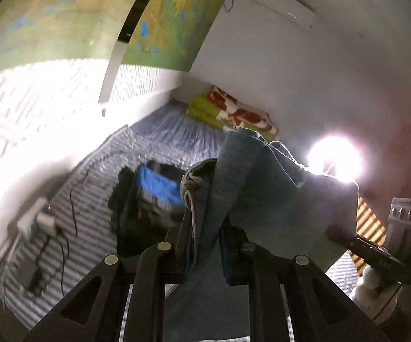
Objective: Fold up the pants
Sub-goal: 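Lift the folded blue bundle with both grippers and carry it toward the dark clothes stack, then lower the blue bundle onto the dark clothes stack and open both grippers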
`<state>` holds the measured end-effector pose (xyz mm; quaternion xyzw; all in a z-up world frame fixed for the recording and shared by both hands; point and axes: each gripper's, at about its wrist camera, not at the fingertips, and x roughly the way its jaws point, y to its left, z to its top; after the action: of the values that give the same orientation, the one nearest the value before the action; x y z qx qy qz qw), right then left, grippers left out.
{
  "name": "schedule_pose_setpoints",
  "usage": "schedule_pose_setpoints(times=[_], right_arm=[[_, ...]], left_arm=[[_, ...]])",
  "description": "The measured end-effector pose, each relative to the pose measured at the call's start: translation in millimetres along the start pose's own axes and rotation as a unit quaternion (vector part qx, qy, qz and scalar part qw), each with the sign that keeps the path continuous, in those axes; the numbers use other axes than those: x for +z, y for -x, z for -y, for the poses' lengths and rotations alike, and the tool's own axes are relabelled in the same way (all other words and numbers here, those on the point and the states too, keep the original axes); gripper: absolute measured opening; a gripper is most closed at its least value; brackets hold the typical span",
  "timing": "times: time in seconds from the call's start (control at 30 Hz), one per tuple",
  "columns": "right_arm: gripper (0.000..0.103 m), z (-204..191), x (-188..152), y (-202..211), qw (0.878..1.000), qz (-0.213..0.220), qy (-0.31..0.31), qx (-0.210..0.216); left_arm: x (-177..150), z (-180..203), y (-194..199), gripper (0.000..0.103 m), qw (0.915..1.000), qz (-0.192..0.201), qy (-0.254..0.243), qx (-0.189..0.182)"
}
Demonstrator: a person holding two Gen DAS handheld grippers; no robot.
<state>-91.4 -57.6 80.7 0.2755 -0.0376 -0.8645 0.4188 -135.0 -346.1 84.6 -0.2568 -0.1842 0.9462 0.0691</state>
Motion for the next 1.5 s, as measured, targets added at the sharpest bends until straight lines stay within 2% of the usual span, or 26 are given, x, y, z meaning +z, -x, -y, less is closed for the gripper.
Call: schedule_pose_setpoints(times=[0.17,0.3,0.53,0.67,0.8,0.87,0.9,0.93,1.0,1.07,1.13,1.17,1.23,1.3,1.4,1.5], right_arm=[[0.011,20.0,32.9,-33.1,1.0,0.003,-0.009,-0.002],[0.011,48.8,54.8,-75.5,0.999,-0.008,-0.035,0.014],[0.011,107.6,79.7,-169.1,0.997,-0.034,-0.064,0.014],[0.011,140.8,86.2,-225.8,0.997,-0.049,-0.065,-0.013],[0.011,164.7,78.7,-279.3,0.995,-0.069,-0.06,-0.05],[0.016,168.8,74.0,-302.6,0.992,-0.088,-0.045,-0.081],[0.022,173.4,70.6,-318.0,0.987,-0.109,-0.041,-0.107],[0.023,177.3,69.1,-324.7,0.984,-0.119,-0.043,-0.122],[0.026,192.7,67.2,-332.8,0.98,-0.124,-0.067,-0.143],[0.027,200.9,67.3,-327.5,0.977,-0.114,-0.078,-0.162],[0.031,204.9,70.7,-318.6,0.977,-0.099,-0.068,-0.176],[0.031,203.4,71.6,-312.6,0.977,-0.092,-0.063,-0.18],[0.031,191.5,69.9,-295.7,0.982,-0.075,-0.053,-0.166],[0.031,173.1,60.8,-279.1,0.989,-0.07,-0.037,-0.124],[0.031,137.3,38.5,-264.9,0.993,-0.077,0.003,-0.093],[0.031,106.9,8.1,-261.9,0.991,-0.099,0.027,-0.081]], left_arm=[[43.2,-10.1,-34.3,0.016,0.9999,0.006,-0.001,0.013],[68.7,-24.8,-73.3,0.016,0.9996,0.001,-0.001,0.027],[107.2,-68.2,-179.8,0.016,0.9982,-0.026,0.007,0.053],[115.6,-97.4,-249.4,0.016,0.9961,-0.049,0.02,0.07],[112.1,-123.3,-309.3,0.017,0.9924,-0.07,0.034,0.095],[107.5,-138.9,-341.4,0.02,0.9881,-0.091,0.045,0.116],[106.6,-145.9,-353.9,0.028,0.9854,-0.102,0.051,0.127],[106.7,-153.8,-364.9,0.028,0.9824,-0.107,0.06,0.141],[111.7,-165.8,-366.4,0.028,0.981,-0.089,0.086,0.15],[119.2,-172.4,-356.5,0.031,0.9825,-0.06,0.11,0.138],[123.3,-164.1,-345.1,0.031,0.9833,-0.047,0.086,0.154],[123.2,-152.3,-341.5,0.031,0.9858,-0.047,0.056,0.151],[119.4,-133.8,-340.9,0.031,0.9893,-0.062,0.016,0.132],[110.6,-120.0,-337.1,0.031,0.9894,-0.074,-0.008,0.124],[85.6,-97.1,-329.6,0.031,0.9859,-0.102,-0.044,0.125],[54.4,-82.0,-323.1,0.031,0.9757,-0.134,-0.082,0.153]])
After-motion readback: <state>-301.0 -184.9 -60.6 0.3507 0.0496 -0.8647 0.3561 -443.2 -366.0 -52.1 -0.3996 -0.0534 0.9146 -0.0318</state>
